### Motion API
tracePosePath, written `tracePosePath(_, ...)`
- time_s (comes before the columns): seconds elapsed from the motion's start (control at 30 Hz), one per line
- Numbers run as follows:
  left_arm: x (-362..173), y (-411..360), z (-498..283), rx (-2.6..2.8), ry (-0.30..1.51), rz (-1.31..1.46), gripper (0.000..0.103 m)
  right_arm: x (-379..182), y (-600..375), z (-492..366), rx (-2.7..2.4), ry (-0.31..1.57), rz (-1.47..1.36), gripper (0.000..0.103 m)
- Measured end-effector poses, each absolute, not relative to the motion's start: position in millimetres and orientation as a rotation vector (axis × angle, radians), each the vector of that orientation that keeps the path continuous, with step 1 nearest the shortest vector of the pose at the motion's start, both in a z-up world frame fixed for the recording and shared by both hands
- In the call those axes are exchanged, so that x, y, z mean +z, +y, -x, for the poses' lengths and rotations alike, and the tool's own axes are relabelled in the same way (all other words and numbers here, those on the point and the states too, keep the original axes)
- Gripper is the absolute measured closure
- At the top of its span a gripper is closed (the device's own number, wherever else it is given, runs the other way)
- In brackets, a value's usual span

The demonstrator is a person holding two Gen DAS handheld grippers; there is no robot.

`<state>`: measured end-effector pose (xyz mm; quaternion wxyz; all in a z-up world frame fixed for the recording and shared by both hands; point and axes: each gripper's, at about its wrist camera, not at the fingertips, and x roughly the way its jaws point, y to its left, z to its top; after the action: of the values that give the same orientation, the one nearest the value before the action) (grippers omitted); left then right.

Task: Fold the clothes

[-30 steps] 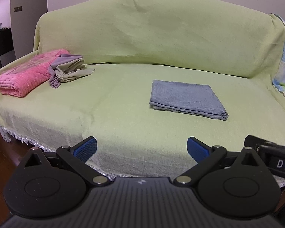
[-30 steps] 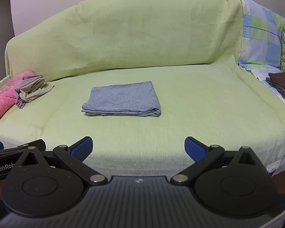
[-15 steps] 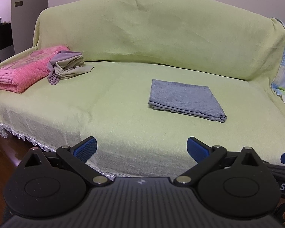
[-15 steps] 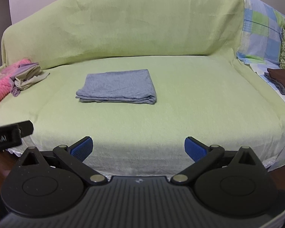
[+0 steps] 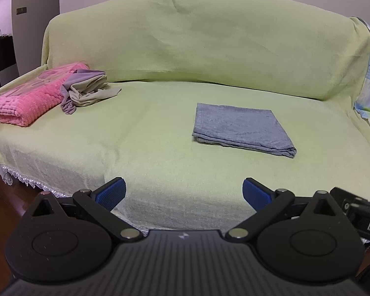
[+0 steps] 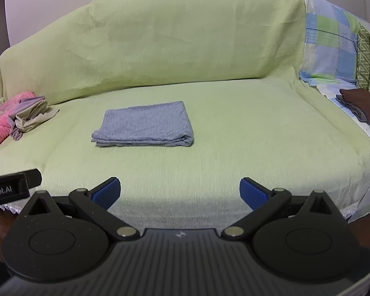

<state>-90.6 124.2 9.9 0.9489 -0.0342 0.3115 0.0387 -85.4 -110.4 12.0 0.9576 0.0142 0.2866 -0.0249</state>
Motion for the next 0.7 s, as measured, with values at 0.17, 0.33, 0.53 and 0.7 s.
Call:
tracePosePath(0.17,10.1,125.7,87.6,0.075,0.641,0.074,0.001,13.3,-109.5,83.3,-0.047,0.565,-0.013,0.002)
tracePosePath(0.33,9.7,123.7,84.5,0.062,0.645,0.065,0.001,11.3,-110.9,78.9,-0.046,0.567,-0.013,0.002)
tracePosePath(0.53,5.2,119.3,78.0,0.052,0.658,0.053,0.001,7.5,-114.9,73.0,-0.057,0.579,-0.021,0.002)
tracePosePath(0.7,1.3,117.5,72.5,0.044,0.669,0.05,0.001,4.9,-118.0,69.2,-0.063,0.585,-0.025,0.002)
